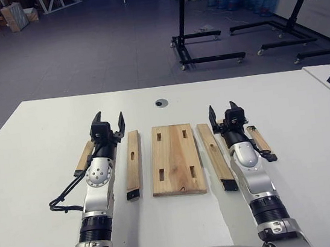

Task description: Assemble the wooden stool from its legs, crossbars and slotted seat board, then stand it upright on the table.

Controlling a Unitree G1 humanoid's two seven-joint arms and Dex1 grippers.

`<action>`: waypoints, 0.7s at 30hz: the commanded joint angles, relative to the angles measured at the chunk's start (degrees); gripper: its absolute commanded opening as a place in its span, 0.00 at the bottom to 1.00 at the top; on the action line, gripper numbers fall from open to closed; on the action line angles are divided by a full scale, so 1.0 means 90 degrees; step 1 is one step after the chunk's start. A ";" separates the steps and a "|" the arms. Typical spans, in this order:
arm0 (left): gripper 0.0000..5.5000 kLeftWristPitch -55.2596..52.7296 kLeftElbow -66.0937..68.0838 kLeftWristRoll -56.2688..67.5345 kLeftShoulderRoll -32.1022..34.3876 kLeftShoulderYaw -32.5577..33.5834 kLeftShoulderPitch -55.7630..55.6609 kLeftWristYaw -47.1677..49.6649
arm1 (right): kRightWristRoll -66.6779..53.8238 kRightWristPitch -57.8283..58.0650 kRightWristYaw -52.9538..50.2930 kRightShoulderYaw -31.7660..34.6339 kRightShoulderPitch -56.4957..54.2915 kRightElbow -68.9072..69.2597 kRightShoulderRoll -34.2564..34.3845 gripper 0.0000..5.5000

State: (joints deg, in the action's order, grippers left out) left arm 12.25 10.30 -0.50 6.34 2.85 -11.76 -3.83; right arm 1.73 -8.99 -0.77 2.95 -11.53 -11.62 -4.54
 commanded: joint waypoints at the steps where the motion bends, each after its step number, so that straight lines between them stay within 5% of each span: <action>1: 0.64 0.0070 -0.0011 -0.0045 -0.0032 -0.0017 0.0012 0.0065 | -0.0014 -0.0053 0.0054 0.0014 -0.0203 -0.0144 -0.0056 0.62; 15: 0.64 0.0079 0.0032 -0.0045 0.0007 -0.0015 -0.0090 0.0024 | -0.0022 -0.0110 0.0037 -0.0004 -0.0280 -0.0219 -0.0011 0.62; 21: 0.64 0.0099 -0.0113 -0.0082 -0.0047 -0.0088 0.0054 0.0043 | -0.0923 0.0482 0.0611 0.0886 -0.0105 0.0163 -0.0739 0.62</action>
State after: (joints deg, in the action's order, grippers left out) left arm 12.49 10.11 -0.60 5.99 2.52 -11.77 -3.57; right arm -3.53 -7.82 2.49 8.41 -13.19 -11.84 -8.81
